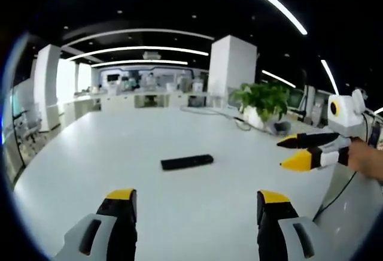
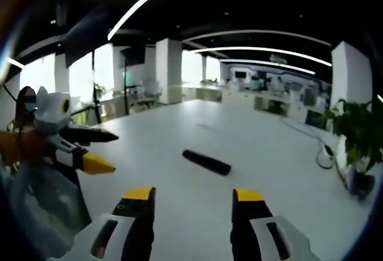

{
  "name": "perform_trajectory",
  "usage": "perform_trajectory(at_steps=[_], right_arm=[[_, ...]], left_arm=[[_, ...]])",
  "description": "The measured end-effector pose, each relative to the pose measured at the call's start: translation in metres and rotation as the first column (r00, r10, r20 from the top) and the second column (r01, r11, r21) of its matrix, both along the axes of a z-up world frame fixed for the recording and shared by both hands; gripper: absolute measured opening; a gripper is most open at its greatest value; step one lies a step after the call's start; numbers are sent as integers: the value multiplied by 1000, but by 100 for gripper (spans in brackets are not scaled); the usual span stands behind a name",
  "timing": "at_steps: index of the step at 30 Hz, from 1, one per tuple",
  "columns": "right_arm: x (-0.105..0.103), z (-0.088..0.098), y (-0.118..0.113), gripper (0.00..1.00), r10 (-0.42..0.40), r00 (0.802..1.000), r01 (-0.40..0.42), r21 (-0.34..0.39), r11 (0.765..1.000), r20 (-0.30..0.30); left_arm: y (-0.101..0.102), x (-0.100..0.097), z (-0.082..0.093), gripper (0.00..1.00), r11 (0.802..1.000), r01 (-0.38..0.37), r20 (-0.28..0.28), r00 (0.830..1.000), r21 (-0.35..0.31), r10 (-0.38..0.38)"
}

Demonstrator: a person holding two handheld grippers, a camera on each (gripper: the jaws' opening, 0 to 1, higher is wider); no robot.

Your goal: Press the specified remote control buttons in sequence, fully releasing each button before pressing the next.

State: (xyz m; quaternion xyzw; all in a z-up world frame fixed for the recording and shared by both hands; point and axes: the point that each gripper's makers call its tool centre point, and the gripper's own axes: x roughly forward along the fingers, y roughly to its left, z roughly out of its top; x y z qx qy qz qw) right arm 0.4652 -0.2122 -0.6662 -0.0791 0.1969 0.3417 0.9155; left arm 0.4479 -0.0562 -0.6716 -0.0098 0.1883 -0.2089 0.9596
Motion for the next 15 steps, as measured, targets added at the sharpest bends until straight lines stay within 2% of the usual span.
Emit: perform_trajectory(at_steps=[3, 6, 15], right_arm=[[1, 1, 2, 48, 3, 1000, -3, 1, 1000, 9], [0, -2, 3, 48, 7, 1000, -6, -33, 999, 17], [1, -1, 0, 48, -6, 1000, 6, -15, 1000, 7]], left_arm=[[-1, 0, -2, 85, 1000, 8, -8, 1000, 0, -8], [-2, 0, -2, 85, 1000, 9, -10, 1000, 0, -9], [1, 0, -2, 85, 1000, -4, -13, 1000, -9, 4]])
